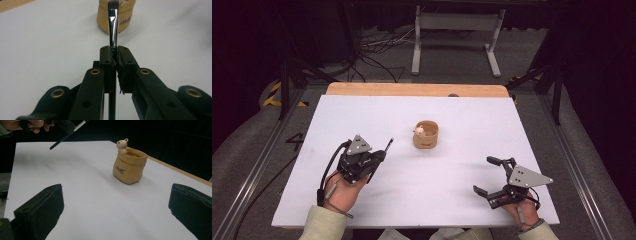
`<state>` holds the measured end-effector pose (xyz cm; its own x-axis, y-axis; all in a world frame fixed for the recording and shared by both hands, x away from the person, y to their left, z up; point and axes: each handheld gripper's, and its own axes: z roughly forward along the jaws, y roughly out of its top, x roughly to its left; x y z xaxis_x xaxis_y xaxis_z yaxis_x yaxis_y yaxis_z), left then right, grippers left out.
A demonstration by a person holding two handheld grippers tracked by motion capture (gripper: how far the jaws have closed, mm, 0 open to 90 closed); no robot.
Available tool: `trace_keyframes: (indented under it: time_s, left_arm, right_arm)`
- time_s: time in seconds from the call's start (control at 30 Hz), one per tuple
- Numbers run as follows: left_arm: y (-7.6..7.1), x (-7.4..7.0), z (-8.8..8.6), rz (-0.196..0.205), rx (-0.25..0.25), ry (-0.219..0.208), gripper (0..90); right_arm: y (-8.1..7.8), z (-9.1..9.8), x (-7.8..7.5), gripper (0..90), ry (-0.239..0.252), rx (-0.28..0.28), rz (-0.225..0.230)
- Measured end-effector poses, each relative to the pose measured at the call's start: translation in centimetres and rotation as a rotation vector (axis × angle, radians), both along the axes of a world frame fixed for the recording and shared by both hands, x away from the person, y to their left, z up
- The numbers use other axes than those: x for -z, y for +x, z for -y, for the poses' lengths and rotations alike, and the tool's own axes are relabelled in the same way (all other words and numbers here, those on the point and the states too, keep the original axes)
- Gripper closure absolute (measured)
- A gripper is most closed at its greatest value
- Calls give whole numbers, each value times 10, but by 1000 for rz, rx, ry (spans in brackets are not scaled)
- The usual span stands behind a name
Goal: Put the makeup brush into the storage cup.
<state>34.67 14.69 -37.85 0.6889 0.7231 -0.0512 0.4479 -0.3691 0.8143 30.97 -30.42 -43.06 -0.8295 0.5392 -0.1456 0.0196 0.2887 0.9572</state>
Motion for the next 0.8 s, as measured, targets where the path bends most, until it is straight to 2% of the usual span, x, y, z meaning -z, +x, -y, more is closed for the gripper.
trace_keyframes:
  time_s: [0.1,0.17,0.2,0.23,0.37,0.47,0.6,0.8]
  left_arm:
    - [-1,-2,-3,28,5,-44,831]
    - [-3,-4,-7,73,25,-115,831]
    - [-3,-5,-8,86,18,-127,831]
    - [-3,-6,-9,81,16,-145,831]
    - [-2,-5,-14,106,39,-234,831]
    - [0,-4,-17,125,62,-283,830]
    - [1,-4,-19,159,83,-288,831]
    - [5,-4,-22,179,108,-361,831]
  right_arm:
    - [0,0,0,0,0,1,1]
    - [0,0,0,0,1,0,0]
    - [0,0,0,0,-1,-1,-1]
    - [0,0,0,0,-1,-1,-3]
    - [0,0,0,0,0,-3,-3]
    - [0,0,0,0,2,-3,-2]
    - [0,0,1,0,0,-6,-7]
    - [0,-1,1,0,0,-10,-7]
